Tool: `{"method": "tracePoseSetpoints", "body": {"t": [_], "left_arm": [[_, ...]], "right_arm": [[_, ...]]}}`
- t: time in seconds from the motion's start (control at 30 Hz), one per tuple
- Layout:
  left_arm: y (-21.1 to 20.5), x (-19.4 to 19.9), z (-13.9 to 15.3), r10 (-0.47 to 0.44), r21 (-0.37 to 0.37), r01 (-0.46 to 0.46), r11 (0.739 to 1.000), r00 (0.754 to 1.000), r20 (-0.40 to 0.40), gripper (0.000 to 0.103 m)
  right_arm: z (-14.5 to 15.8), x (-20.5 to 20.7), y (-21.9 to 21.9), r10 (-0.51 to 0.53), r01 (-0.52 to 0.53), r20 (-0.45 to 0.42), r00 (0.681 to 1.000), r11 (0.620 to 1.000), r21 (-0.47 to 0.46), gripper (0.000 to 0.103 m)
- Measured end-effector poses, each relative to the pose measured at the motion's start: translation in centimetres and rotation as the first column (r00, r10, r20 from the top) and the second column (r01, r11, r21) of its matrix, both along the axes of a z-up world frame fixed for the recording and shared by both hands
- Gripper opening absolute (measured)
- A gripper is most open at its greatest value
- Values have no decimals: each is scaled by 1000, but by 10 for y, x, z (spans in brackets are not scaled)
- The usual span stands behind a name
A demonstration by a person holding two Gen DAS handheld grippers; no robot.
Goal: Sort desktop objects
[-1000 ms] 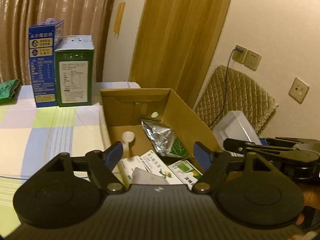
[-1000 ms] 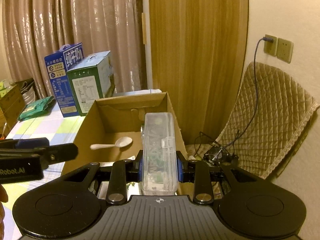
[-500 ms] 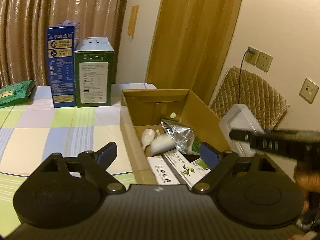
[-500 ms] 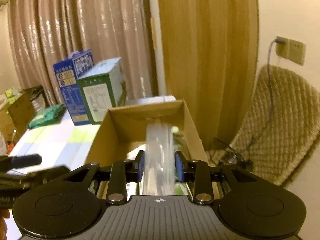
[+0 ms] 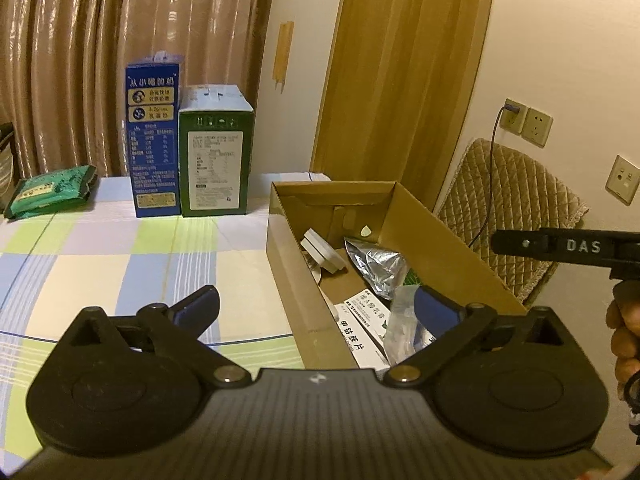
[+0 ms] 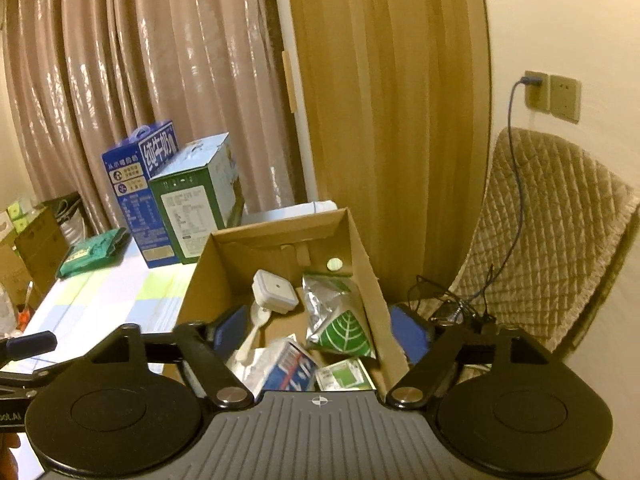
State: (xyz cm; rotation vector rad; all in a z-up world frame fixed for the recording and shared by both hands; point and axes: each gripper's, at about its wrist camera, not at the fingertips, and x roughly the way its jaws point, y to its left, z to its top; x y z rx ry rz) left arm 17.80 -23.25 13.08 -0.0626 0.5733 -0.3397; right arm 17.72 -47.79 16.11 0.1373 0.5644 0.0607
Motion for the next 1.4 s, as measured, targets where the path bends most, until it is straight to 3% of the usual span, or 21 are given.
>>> {"method": "tracePoseSetpoints", "body": {"t": [0.3,0.5,0.63,0.87,1.23,1.4], "left_arm": [[13,-44,15,52,14,-53,999,998,17,102],[17,-75,24,69,23,-68,997,997,-22,102],[14,-96,24,73,64,-69,996,996,-51,102],[12,-129,22,78,70,-71,995,992,-104,102],[12,-178,39,91,42,-87,995,992,-84,102],[19,-188,48,112,35,-110,993,992,-64,102]], "right_arm": [[22,-57,3,-9,9,21,1000,1000,-13,101],[27,-93,15,15,-15,2,1000,998,-54,101],[24,-115,18,13,-14,-26,1000,999,-44,101],[21,-157,20,-13,12,-36,999,999,-37,101],[41,-204,21,-48,49,-15,999,999,11,101],[46,-219,30,-35,35,-3,999,999,-32,101]]}}
